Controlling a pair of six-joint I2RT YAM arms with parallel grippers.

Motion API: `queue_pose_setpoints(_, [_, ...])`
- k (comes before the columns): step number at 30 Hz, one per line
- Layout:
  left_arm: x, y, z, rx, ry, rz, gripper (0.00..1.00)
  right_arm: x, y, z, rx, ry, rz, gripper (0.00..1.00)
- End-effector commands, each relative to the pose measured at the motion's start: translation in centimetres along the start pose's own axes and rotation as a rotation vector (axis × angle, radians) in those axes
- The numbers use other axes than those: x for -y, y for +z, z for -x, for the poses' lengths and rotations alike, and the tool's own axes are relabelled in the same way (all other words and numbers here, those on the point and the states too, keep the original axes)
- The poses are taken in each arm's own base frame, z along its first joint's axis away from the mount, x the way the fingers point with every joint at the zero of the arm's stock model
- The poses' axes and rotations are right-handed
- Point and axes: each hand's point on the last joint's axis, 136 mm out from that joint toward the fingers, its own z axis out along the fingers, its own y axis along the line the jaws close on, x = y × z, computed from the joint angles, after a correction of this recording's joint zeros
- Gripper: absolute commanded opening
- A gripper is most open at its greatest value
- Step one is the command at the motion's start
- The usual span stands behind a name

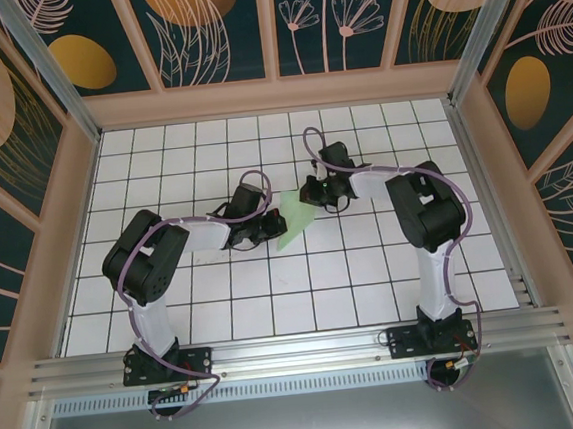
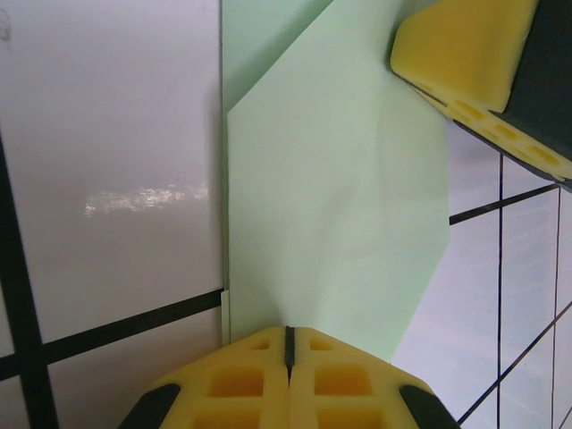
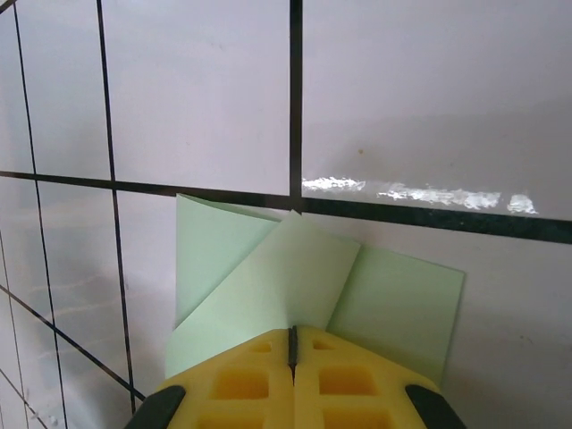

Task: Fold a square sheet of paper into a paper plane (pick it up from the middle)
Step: Fourth fold the wing at the center of the table.

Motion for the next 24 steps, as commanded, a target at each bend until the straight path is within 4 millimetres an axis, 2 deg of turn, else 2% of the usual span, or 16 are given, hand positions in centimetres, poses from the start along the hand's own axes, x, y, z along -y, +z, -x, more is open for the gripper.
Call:
queue_pose_setpoints(1, [-4.9,0.5,-3.6,-0.104,-0.046,0.152,0.00,-2.9,-1.9,0.1,0.039,-0.081,0.061,0.03])
queue_pose_setpoints(5, [-5.0,0.6,-3.6,-0.105,-0.048,0.153,0.00,-4.1,-2.0,-2.1,0.008,-0.093,0.106,0.03])
queue_pose_setpoints(8, [-5.0,0.6,-3.6,-0.104,-0.047,0.153,0.00,-3.8,-0.9,-3.6,-0.036,-0.090,0.097,0.03])
queue_pose_setpoints(11, [-5.0,0.6,-3.6,-0.107,-0.048,0.152,0.00,-3.3,0.2,-4.2,-0.075,-0.085,0.089,0.03])
queue_pose_setpoints(13, [-5.0,0.6,-3.7,-0.110,-0.049,0.153,0.00,-3.0,0.8,-4.3,-0.094,-0.088,0.079,0.03])
queue_pose_setpoints(17, [-5.4,0.5,-4.1,-0.126,-0.054,0.165,0.00,-2.1,1.3,-3.2,-0.085,-0.076,0.043,0.03])
queue_pose_setpoints(24, [-6.0,0.5,-5.0,-0.149,-0.054,0.176,0.00,1.1,0.9,-1.4,-0.035,-0.014,-0.042,0.02])
